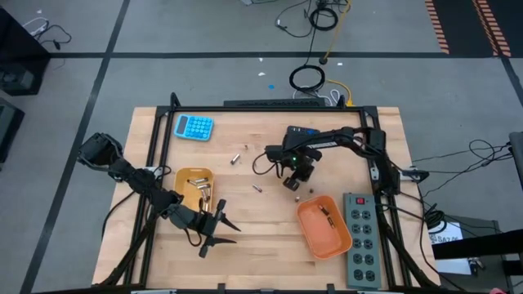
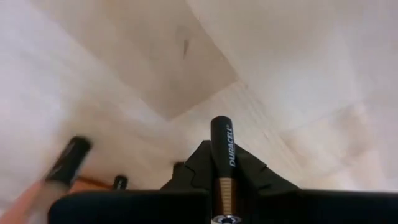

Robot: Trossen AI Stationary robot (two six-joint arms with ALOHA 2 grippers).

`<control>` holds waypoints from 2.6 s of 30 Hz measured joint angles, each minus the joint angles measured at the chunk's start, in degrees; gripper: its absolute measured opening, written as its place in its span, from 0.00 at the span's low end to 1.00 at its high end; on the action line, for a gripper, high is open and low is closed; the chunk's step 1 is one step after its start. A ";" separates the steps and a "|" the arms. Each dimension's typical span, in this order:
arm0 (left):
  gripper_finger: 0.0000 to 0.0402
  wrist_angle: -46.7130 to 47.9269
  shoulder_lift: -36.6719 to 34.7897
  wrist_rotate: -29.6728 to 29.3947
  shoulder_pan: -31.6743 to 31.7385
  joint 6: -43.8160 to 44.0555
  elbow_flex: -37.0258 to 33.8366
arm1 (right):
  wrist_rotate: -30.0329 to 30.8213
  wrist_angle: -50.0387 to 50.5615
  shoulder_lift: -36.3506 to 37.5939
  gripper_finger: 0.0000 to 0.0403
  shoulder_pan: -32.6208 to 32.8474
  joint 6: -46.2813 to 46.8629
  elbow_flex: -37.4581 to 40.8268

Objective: Sort batteries
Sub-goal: Put the black battery into the orange bin, then put the silver battery into the yellow bin

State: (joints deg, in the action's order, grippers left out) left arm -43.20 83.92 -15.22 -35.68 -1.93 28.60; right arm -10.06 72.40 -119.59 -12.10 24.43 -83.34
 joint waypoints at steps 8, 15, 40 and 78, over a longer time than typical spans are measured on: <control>0.46 0.26 0.00 0.00 -0.13 0.13 0.00 | -0.58 1.73 5.98 0.02 -0.15 -4.34 -3.48; 0.46 3.07 0.00 -0.38 -0.13 4.55 0.00 | -12.84 -23.58 22.88 0.02 4.28 -13.15 5.47; 0.46 9.07 -0.02 -25.12 8.53 19.86 1.07 | 17.56 -38.65 48.53 0.43 34.42 29.84 41.80; 0.46 49.50 1.27 2.18 50.73 15.91 14.19 | 47.51 -114.73 60.61 0.34 35.08 -23.97 62.87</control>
State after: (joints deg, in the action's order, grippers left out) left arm 6.30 85.19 -13.04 15.05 13.98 42.79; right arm 37.45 -42.33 -58.97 22.98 0.47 -20.47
